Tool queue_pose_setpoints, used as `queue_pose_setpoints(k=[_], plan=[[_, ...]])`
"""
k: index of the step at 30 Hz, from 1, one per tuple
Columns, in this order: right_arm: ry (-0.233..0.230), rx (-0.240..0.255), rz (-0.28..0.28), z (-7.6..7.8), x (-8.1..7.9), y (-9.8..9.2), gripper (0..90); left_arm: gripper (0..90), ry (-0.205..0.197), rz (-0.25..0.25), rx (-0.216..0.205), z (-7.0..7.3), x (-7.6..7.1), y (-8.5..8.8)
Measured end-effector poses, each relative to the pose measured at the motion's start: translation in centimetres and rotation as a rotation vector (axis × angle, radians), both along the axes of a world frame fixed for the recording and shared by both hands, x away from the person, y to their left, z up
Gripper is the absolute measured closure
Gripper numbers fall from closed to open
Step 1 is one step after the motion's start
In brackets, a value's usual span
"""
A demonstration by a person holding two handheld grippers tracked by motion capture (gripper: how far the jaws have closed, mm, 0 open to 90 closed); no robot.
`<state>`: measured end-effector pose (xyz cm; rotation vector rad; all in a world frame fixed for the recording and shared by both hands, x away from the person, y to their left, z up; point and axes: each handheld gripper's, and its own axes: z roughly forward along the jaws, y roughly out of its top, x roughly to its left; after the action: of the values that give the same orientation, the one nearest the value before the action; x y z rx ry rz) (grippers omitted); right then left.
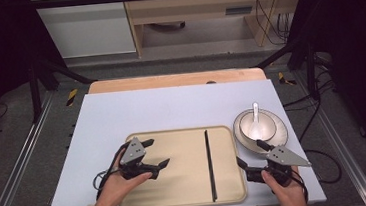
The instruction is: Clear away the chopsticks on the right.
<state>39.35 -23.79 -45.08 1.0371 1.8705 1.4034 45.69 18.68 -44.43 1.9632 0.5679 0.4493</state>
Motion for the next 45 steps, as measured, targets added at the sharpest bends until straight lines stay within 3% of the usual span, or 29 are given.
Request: queue_pose_setpoints(k=[3, 12, 18, 27, 35, 36, 45], plan=[[-0.006, -0.004, -0.006, 0.0, 0.7, -0.4, 9.0, 11.5, -0.008, 0.028, -0.023, 0.1, -0.1, 1.7], [-0.013, -0.016, -0.004, 0.1, 0.4, -1.0, 8.6, 7.2, -0.058, 0.017, -0.074, 1.3, -0.5, 3.5], [-0.008, -0.011, -0.01, 0.0, 0.5, -1.5, 8.8, 5.6, -0.085, 0.025, -0.077, 1.5, -0.6, 5.1], [-0.009, -0.031, -0.003, -0.2, 0.5, -1.9, 8.8, 4.7, -0.096, 0.062, -0.097, 1.4, -0.5, 7.8], [-0.002, -0.046, -0.011, -0.4, 0.4, -2.5, 8.7, 4.4, -0.115, 0.132, -0.137, 0.8, -0.5, 10.4], [0.0, -0.043, -0.02, -0.4, 0.4, -2.7, 8.7, 4.4, -0.116, 0.161, -0.152, 0.6, -0.6, 10.9], [0.011, -0.048, -0.041, -0.7, 0.3, -3.2, 8.0, 3.6, -0.119, 0.229, -0.16, 0.0, -1.0, 12.7]])
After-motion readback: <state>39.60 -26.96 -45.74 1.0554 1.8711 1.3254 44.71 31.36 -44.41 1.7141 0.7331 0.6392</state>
